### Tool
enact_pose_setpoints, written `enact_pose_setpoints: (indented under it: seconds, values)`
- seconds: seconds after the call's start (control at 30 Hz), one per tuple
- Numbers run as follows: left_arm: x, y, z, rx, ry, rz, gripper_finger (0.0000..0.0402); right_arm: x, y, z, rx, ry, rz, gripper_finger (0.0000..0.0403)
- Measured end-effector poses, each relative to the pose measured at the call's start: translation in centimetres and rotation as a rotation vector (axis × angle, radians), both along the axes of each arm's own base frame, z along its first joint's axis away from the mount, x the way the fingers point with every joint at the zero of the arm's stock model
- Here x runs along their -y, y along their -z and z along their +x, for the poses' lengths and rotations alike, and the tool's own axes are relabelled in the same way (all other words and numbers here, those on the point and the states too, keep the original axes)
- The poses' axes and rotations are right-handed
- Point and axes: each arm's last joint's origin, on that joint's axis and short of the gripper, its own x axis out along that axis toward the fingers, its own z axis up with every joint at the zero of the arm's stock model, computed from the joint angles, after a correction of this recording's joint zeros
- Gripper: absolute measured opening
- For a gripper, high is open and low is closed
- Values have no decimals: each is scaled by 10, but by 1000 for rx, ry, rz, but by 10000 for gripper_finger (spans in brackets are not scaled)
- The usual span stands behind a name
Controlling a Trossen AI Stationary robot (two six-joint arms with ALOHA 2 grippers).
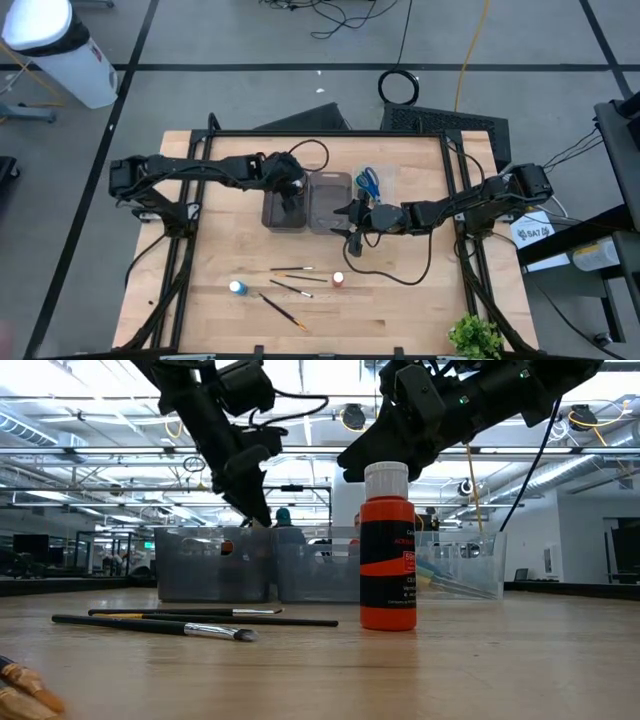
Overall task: Pick & Place Paint Supplies
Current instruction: Put the yellow paint bottle into the left black bin
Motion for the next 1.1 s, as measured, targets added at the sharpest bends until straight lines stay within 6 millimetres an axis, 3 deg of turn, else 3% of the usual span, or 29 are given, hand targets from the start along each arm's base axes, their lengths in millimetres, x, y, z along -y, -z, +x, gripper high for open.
enact_pose_setpoints:
  seconds: [0.43,1.1]
  values:
    - [-14,7,-7,-49,-103,-40,126,0,0,0,-3,0,0,238]
    - [-14,4,-3,34,-97,-124,126,0,0,0,-4,0,0,238]
